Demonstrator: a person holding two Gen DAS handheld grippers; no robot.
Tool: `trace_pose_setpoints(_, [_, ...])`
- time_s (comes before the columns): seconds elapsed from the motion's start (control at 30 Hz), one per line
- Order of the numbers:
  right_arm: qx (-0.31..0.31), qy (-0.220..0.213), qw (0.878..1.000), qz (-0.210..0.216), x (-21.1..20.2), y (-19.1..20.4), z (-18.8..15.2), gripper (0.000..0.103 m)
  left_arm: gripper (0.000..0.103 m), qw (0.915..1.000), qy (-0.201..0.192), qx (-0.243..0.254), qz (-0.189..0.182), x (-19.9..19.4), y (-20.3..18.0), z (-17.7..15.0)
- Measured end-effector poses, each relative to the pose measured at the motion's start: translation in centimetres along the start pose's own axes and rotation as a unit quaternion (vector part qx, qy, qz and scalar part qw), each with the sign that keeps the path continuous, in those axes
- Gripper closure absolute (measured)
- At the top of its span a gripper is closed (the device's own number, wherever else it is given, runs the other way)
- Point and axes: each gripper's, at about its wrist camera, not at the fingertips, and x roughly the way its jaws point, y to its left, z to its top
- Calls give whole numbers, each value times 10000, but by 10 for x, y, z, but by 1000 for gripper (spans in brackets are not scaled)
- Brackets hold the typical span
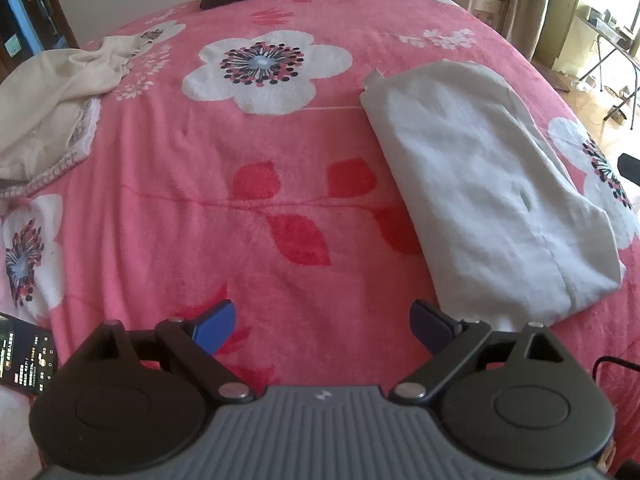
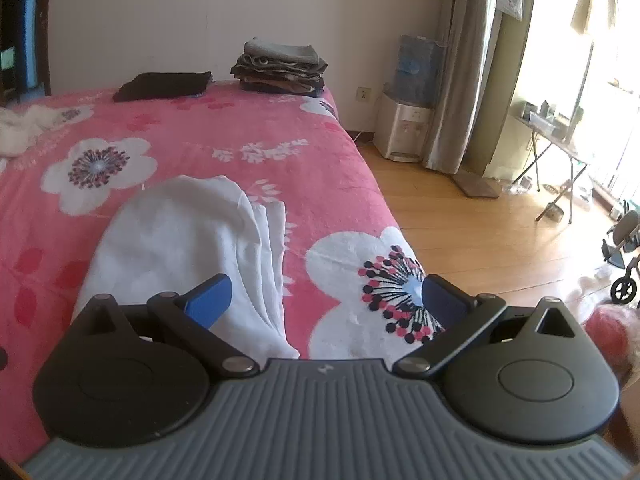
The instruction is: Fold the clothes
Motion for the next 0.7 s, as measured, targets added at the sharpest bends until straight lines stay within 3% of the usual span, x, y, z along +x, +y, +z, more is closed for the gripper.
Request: trace_pose_setpoints(0.7, [-117, 50, 9999, 64, -5, 4, -1, 1, 8, 9998, 105, 0, 174, 3, 0, -1])
